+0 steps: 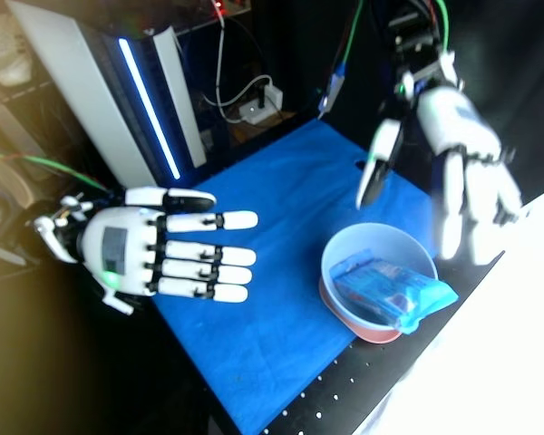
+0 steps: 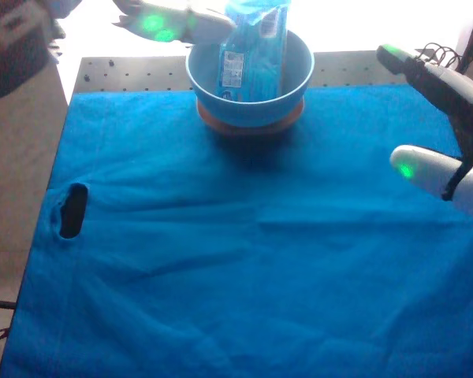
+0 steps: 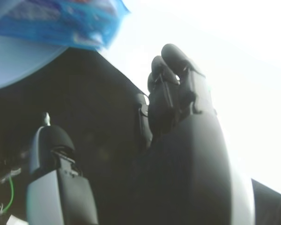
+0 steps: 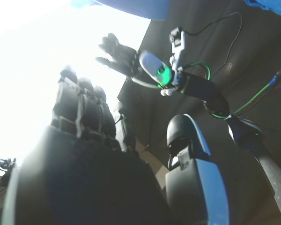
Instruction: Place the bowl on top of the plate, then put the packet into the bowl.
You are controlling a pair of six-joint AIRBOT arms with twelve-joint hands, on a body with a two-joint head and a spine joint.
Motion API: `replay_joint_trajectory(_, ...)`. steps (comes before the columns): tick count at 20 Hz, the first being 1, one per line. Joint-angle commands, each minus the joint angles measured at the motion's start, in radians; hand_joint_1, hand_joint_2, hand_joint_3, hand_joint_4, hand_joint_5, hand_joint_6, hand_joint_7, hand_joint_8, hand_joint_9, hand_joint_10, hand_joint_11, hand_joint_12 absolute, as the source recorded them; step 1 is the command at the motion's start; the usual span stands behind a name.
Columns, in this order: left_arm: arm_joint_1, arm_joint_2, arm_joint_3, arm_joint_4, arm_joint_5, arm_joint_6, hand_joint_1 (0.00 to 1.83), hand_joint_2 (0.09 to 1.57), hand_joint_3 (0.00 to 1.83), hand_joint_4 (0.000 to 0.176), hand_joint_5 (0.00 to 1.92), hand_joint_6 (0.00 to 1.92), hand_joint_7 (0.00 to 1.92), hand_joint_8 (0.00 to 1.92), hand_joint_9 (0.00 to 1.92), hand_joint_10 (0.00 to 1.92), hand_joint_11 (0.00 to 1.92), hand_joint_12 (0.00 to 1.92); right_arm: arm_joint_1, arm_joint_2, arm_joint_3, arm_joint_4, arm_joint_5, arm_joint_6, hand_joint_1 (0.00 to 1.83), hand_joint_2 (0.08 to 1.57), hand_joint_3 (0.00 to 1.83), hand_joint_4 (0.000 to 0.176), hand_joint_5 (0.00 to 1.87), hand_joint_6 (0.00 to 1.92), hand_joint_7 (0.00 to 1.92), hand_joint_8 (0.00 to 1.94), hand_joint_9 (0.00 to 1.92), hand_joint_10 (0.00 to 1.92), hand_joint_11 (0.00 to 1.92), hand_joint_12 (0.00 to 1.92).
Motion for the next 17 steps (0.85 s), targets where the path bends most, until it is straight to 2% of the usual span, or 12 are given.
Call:
replay_joint_trajectory(1,0.009,0.018,-0.011,-0.029,-0.159,-0.002,0.76,0.97,0.0,0.136,0.23,0.0,0.09,0.0,0.1,0.0,0.0,0.35,0.002,0.011,-0.003,0.013,0.1,0.008,0.39,1.28,0.0,0.167,0.0,0.0,0.0,0.0,0.0,0.0,0.0,0.0)
replay_joint_trajectory(3,0.085,0.098,-0.084,-0.086,-0.262,0.011,0.79,0.94,0.0,0.136,0.24,0.01,0.12,0.0,0.11,0.0,0.0,0.45,-0.001,0.032,-0.012,0.01,0.1,0.008,0.39,1.24,0.0,0.176,0.0,0.0,0.0,0.0,0.0,0.0,0.0,0.0)
replay_joint_trajectory(4,0.153,0.143,-0.127,-0.135,-0.323,0.02,0.76,0.93,0.0,0.134,0.24,0.0,0.14,0.0,0.15,0.0,0.0,0.57,-0.009,0.046,-0.022,0.01,0.116,0.008,0.38,1.2,0.0,0.176,0.0,0.0,0.0,0.0,0.0,0.0,0.0,0.0)
replay_joint_trajectory(5,0.232,0.18,-0.163,-0.195,-0.385,0.02,0.75,0.93,0.0,0.127,0.24,0.0,0.15,0.0,0.16,0.0,0.0,0.59,-0.042,0.062,-0.038,0.021,0.152,0.008,0.36,1.19,0.0,0.176,0.0,0.0,0.0,0.0,0.0,0.0,0.0,0.0)
replay_joint_trajectory(6,0.29,0.2,-0.19,-0.234,-0.432,0.02,0.69,0.92,0.0,0.161,0.21,0.0,0.13,0.0,0.12,0.0,0.0,0.51,-0.07,0.082,-0.06,0.038,0.184,0.008,0.4,1.18,0.0,0.176,0.0,0.0,0.0,0.0,0.0,0.0,0.0,0.0)
replay_joint_trajectory(8,0.39,0.232,-0.246,-0.288,-0.521,0.02,0.67,0.9,0.0,0.168,0.18,0.0,0.12,0.0,0.03,0.01,0.0,0.14,-0.143,0.119,-0.106,0.082,0.252,0.007,0.39,1.16,0.0,0.176,0.0,0.0,0.0,0.0,0.0,0.0,0.0,0.0)
replay_joint_trajectory(9,0.445,0.247,-0.281,-0.315,-0.58,0.02,0.63,0.88,0.0,0.174,0.16,0.0,0.1,0.0,0.01,0.0,0.0,0.07,-0.188,0.135,-0.132,0.113,0.293,0.007,0.38,1.15,0.0,0.176,0.0,0.0,0.0,0.0,0.0,0.0,0.0,0.0)
replay_joint_trajectory(11,0.569,0.266,-0.347,-0.38,-0.7,0.02,0.7,0.89,0.0,0.151,0.16,0.0,0.05,0.0,0.0,0.0,0.0,0.0,-0.291,0.156,-0.183,0.187,0.391,0.007,0.38,1.12,0.0,0.176,0.0,0.0,0.0,0.0,0.0,0.0,0.0,0.0)
replay_joint_trajectory(12,0.614,0.267,-0.367,-0.406,-0.739,0.02,0.76,0.89,0.0,0.14,0.16,0.0,0.03,0.0,0.0,0.0,0.0,0.0,-0.313,0.16,-0.197,0.201,0.41,0.007,0.35,1.11,0.0,0.176,0.0,0.0,0.0,0.0,0.0,0.0,0.0,0.0)
replay_joint_trajectory(15,0.777,0.26,-0.449,-0.51,-0.918,0.013,0.8,0.89,0.0,0.157,0.09,0.0,0.01,0.0,0.0,0.0,0.02,0.01,-0.343,0.16,-0.228,0.222,0.426,0.007,0.37,1.06,0.0,0.176,0.0,0.0,0.0,0.0,0.0,0.0,0.0,0.0)
replay_joint_trajectory(16,0.826,0.252,-0.474,-0.536,-0.977,0.008,0.77,0.89,0.0,0.155,0.09,0.0,0.01,0.0,0.0,0.0,0.04,0.02,-0.345,0.159,-0.229,0.226,0.426,0.007,0.37,1.05,0.0,0.176,0.0,0.0,0.0,0.0,0.0,0.0,0.0,0.0)
replay_joint_trajectory(17,0.882,0.244,-0.509,-0.558,-1.059,-0.004,0.74,0.88,0.0,0.123,0.07,0.0,0.0,0.0,0.0,0.0,0.06,0.03,-0.345,0.157,-0.23,0.235,0.426,0.007,0.36,1.05,0.0,0.176,0.0,0.0,0.0,0.0,0.0,0.0,0.0,0.0)
